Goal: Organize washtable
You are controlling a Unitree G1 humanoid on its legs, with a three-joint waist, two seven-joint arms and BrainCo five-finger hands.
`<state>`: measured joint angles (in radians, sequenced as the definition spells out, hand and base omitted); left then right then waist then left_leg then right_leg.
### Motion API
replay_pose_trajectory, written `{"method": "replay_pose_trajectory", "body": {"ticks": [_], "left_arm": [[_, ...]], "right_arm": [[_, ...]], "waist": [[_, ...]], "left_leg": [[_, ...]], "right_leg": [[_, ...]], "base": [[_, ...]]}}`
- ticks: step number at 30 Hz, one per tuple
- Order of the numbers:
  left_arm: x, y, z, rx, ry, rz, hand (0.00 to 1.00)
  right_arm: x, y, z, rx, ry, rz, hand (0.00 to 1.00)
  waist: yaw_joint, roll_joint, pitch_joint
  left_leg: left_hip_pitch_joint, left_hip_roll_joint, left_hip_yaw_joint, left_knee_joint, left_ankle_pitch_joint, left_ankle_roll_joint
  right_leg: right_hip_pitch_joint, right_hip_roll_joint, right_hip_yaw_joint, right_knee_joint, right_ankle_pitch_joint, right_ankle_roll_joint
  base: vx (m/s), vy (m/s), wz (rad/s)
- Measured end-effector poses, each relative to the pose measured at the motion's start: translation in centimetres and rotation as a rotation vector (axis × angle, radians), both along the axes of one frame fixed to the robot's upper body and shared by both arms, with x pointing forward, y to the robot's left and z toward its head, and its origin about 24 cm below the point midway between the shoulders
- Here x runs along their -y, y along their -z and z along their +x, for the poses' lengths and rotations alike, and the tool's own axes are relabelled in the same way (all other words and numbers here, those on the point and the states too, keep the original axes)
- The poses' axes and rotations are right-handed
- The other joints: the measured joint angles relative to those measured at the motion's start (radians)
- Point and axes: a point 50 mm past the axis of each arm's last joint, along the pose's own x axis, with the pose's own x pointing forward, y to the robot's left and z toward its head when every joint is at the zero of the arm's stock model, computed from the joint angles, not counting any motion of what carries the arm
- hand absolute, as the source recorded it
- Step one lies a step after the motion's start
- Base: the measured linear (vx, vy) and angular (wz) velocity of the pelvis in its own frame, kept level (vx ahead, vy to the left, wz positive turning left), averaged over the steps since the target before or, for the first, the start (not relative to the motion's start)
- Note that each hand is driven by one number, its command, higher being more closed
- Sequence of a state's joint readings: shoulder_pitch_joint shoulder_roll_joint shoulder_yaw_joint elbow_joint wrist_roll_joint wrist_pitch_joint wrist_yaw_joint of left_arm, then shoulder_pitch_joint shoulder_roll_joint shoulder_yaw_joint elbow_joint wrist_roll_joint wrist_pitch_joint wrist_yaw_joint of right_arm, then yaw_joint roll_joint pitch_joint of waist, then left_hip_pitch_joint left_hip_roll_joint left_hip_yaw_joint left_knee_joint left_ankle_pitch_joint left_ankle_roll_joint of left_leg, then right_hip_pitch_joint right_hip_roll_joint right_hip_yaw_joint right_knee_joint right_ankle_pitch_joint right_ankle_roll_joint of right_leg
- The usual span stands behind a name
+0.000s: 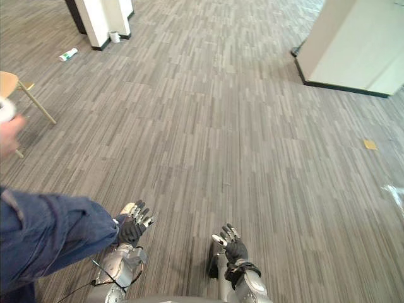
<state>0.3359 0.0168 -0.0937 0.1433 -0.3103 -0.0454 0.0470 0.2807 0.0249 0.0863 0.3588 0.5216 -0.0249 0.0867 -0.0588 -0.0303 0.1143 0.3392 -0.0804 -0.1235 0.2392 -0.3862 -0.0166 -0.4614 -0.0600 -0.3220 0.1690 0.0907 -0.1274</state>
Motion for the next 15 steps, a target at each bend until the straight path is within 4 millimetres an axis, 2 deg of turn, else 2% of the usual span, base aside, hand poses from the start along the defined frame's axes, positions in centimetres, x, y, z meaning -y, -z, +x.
{"method": "replay_pose_trajectory", "body": {"ticks": [1,2,3,4,5,6,7,8,10,11,12,13,14,15], "left_arm": [[0.9,0.3,-0.1,-0.015,0.0,-0.032,0.0],[1.6,0.3,0.0,-0.015,-0.008,-0.062,0.0],[1.8,0.2,0.1,-0.012,-0.014,-0.071,0.0],[1.4,0.5,-0.1,-0.028,-0.031,-0.07,0.0],[1.3,0.6,0.0,-0.034,-0.028,-0.07,0.0],[1.2,0.6,0.6,-0.029,-0.024,-0.067,0.0],[1.1,0.6,0.7,-0.027,-0.028,-0.066,0.0],[1.1,0.6,0.6,-0.031,-0.029,-0.066,0.0],[1.1,0.7,0.4,-0.035,-0.045,-0.083,0.0],[1.0,0.8,0.4,-0.037,-0.05,-0.087,0.0],[1.0,0.8,0.3,-0.042,-0.053,-0.088,0.0],[0.9,0.9,0.2,-0.044,-0.061,-0.095,0.0],[0.8,1.0,0.1,-0.048,-0.073,-0.102,0.0],[0.6,1.1,-0.2,-0.054,-0.087,-0.103,0.0]], "right_arm": [[0.9,0.0,-0.1,-0.002,0.002,-0.027,0.0],[1.6,-0.3,0.4,0.015,-0.008,-0.054,0.0],[1.8,-0.7,0.8,0.036,-0.015,-0.061,0.0],[1.7,-1.3,1.5,0.069,-0.017,-0.055,0.0],[1.7,-1.4,1.7,0.076,-0.003,-0.044,0.0],[1.5,-1.4,2.1,0.074,0.039,-0.018,0.0],[1.5,-1.4,2.3,0.071,0.051,-0.009,0.0],[1.6,-1.4,2.7,0.069,0.079,0.001,0.0],[1.8,-1.5,3.8,0.084,0.091,0.011,0.0],[1.8,-1.5,4.0,0.083,0.089,0.012,0.0],[1.8,-1.5,4.3,0.083,0.086,0.011,0.0],[1.9,-1.1,4.0,0.066,0.087,0.008,0.0],[2.0,-0.7,3.6,0.045,0.085,0.004,0.0],[2.1,-0.3,3.2,0.024,0.08,-0.003,0.0]], "waist": [[-0.008,0.049,-0.017],[-0.005,0.132,-0.024],[-0.001,0.152,-0.021],[0.025,0.161,-0.02],[0.026,0.165,-0.016],[0.03,0.145,0.008],[0.04,0.129,0.017],[0.069,0.106,0.025],[0.093,0.094,0.034],[0.099,0.081,0.043],[0.102,0.082,0.047],[0.102,0.079,0.05],[0.103,0.08,0.049],[0.105,0.095,0.043]], "left_leg": [[-0.018,0.054,-0.003,0.148,0.002,-0.014],[-0.104,0.12,0.024,0.369,0.072,-0.069],[-0.164,0.138,0.045,0.495,0.177,-0.078],[-0.272,0.168,0.087,0.701,0.462,-0.091],[-0.333,0.198,0.103,0.809,0.456,-0.071],[-0.453,0.271,0.136,1.004,0.375,0.039],[-0.49,0.285,0.158,1.03,0.345,0.068],[-0.557,0.311,0.188,1.034,0.27,0.076],[-0.676,0.313,0.208,0.888,0.186,0.032],[-0.691,0.299,0.208,0.806,0.178,0.023],[-0.709,0.276,0.197,0.652,0.174,0.013],[-0.718,0.229,0.17,0.435,0.185,-0.004],[-0.709,0.198,0.141,0.256,0.221,-0.048],[-0.701,0.191,0.114,0.097,0.273,-0.08]], "right_leg": [[0.033,0.02,-0.05,0.048,0.107,-0.046],[0.068,0.078,-0.072,0.079,0.039,-0.017],[0.088,0.105,-0.064,0.08,0.01,-0.013],[0.151,0.148,-0.018,0.038,-0.024,-0.012],[0.198,0.165,-0.012,0.009,-0.03,-0.011],[0.325,0.187,0.009,-0.045,-0.056,-0.004],[0.373,0.187,0.033,-0.062,-0.07,0.0],[0.453,0.177,0.088,-0.1,-0.086,0.007],[0.545,0.139,0.163,-0.136,-0.128,0.044],[0.563,0.118,0.183,-0.136,-0.152,0.069],[0.59,0.09,0.202,-0.135,-0.179,0.09],[0.631,0.046,0.219,-0.131,-0.222,0.123],[0.656,0.017,0.225,-0.123,-0.258,0.151],[0.681,0.006,0.239,-0.117,-0.297,0.181]], "base": [[0.93,-0.125,0.59],[0.9,-0.102,0.27],[1.0,-0.071,-0.54],[0.81,-0.056,-0.63],[0.94,-0.08,-0.61],[0.59,-0.071,-0.26],[0.7,-0.07,-0.59],[0.68,-0.007,-0.95],[0.73,0.114,-1.03],[0.51,0.173,-0.7],[0.49,0.232,-0.51],[0.6,0.316,-0.42],[0.72,0.417,-0.33],[0.73,0.424,-0.38]]}}
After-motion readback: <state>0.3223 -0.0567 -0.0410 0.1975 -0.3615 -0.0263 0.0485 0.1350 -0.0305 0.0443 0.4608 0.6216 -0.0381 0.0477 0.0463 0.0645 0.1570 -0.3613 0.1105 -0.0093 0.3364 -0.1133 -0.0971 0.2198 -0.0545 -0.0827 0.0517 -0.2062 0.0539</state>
